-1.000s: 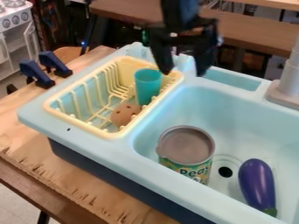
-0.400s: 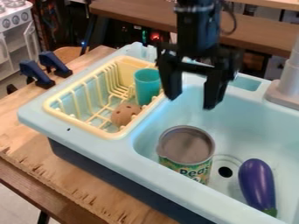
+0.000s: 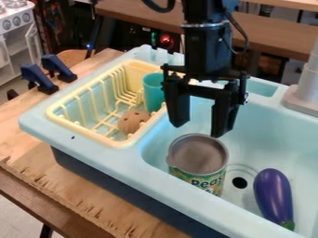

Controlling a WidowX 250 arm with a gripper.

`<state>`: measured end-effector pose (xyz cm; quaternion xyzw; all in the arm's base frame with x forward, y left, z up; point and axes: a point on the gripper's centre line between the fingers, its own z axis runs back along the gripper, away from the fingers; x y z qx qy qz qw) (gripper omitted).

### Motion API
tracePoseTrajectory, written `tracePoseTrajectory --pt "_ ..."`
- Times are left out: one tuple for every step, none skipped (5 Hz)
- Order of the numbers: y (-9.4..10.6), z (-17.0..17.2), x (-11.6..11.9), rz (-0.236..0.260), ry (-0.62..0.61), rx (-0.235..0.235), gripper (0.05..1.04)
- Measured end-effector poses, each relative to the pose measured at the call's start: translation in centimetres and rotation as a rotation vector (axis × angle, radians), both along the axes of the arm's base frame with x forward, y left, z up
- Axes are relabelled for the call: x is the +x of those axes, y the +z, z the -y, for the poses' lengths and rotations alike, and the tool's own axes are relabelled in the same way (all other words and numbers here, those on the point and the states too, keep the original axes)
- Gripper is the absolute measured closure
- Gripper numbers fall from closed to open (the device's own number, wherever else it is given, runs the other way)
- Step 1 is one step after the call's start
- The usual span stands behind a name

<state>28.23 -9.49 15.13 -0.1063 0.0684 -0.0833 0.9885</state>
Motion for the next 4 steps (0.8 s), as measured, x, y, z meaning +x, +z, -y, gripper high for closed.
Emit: tracePoseTrajectory --pt "-0.3 1.7 -1.5 -0.060 -0.071 -0.074 0.081" --pt "-0.6 3.1 -2.8 -0.093 -0.131 -0.079 0.081" --pt "-1.2 3.5 -3.0 -0.125 -0.131 -0.074 0.081" --pt "-1.8 3.9 -2.0 -0.146 -0.135 -0.043 0.081"
